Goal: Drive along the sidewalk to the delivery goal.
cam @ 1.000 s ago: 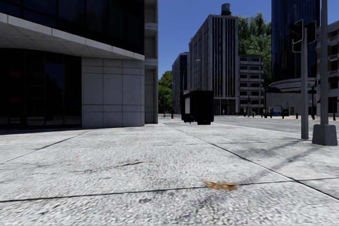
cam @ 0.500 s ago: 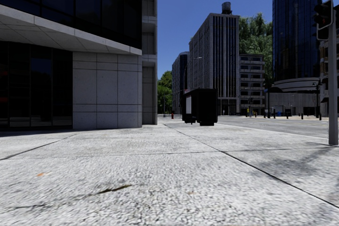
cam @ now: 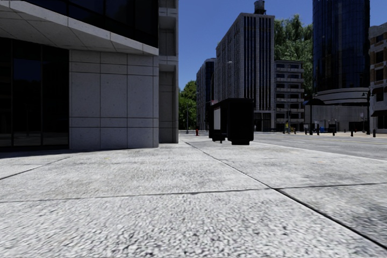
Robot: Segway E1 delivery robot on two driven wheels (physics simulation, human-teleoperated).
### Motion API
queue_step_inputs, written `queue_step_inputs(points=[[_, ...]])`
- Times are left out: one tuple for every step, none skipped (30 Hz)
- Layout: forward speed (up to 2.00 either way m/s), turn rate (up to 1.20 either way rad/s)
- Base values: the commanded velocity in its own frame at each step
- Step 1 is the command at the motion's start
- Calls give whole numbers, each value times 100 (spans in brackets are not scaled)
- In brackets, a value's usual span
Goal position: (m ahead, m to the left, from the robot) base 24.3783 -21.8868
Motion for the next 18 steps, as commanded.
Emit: queue_step_inputs(points=[[200, 0], [200, 0], [200, 0], [200, 0], [200, 0], [200, 0], [200, 0], [200, 0], [200, 0], [200, 0], [200, 0], [200, 0], [200, 0], [200, 0], [200, 0], [200, 0], [200, 0], [200, 0]])
